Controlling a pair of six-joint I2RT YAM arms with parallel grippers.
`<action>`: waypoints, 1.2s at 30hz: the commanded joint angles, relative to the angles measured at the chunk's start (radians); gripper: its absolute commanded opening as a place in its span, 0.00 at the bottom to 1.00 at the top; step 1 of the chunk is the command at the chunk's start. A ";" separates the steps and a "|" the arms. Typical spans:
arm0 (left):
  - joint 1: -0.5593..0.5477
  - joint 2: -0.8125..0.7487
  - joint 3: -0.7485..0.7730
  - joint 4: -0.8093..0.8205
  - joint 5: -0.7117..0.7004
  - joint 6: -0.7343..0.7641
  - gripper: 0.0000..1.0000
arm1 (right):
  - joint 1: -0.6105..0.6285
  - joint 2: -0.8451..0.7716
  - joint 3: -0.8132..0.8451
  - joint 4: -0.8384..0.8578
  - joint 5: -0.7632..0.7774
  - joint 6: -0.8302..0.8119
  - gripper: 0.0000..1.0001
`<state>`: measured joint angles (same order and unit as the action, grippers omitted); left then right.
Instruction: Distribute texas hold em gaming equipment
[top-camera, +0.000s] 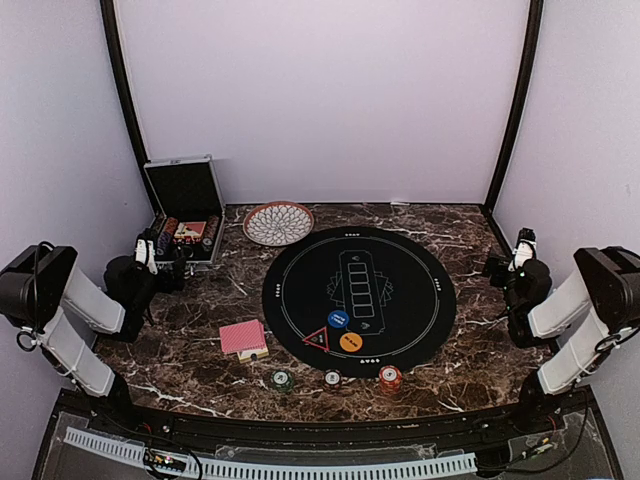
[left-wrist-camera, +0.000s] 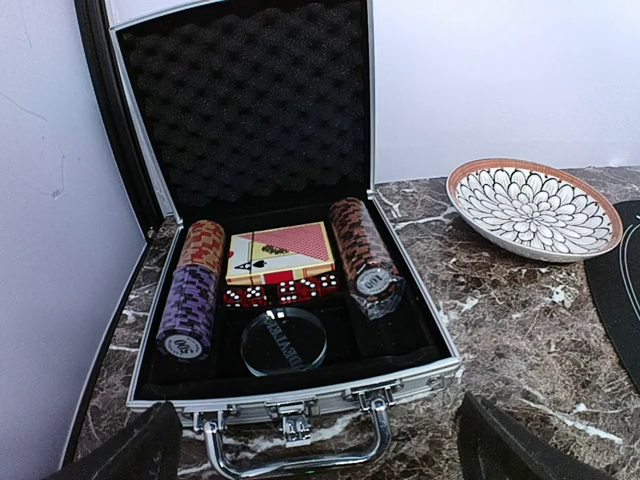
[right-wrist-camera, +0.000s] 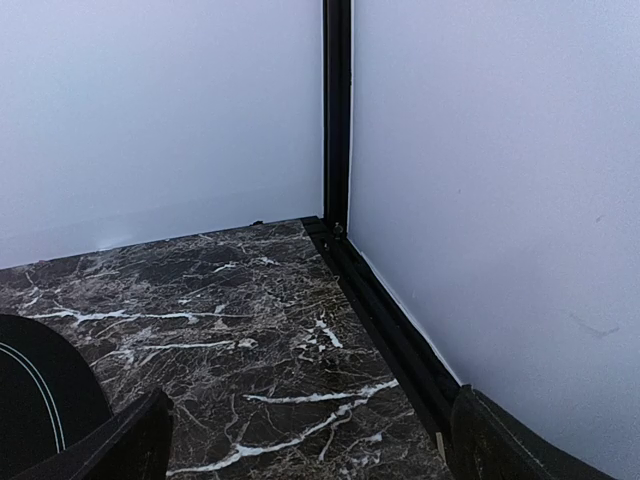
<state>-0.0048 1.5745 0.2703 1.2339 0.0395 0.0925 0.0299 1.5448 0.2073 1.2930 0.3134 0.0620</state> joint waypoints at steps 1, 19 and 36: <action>0.002 -0.001 0.001 0.035 -0.006 -0.004 0.99 | -0.004 0.001 0.014 0.025 -0.002 0.007 0.99; 0.002 -0.124 0.104 -0.279 0.050 0.019 0.99 | 0.003 -0.120 0.054 -0.120 0.123 0.045 0.98; 0.042 -0.351 0.590 -1.432 0.145 0.168 0.99 | -0.019 -0.415 0.555 -1.106 -0.159 0.521 0.99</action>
<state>0.0223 1.2968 0.7910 0.1032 0.1593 0.2184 0.0185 1.1286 0.6884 0.4114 0.3309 0.4099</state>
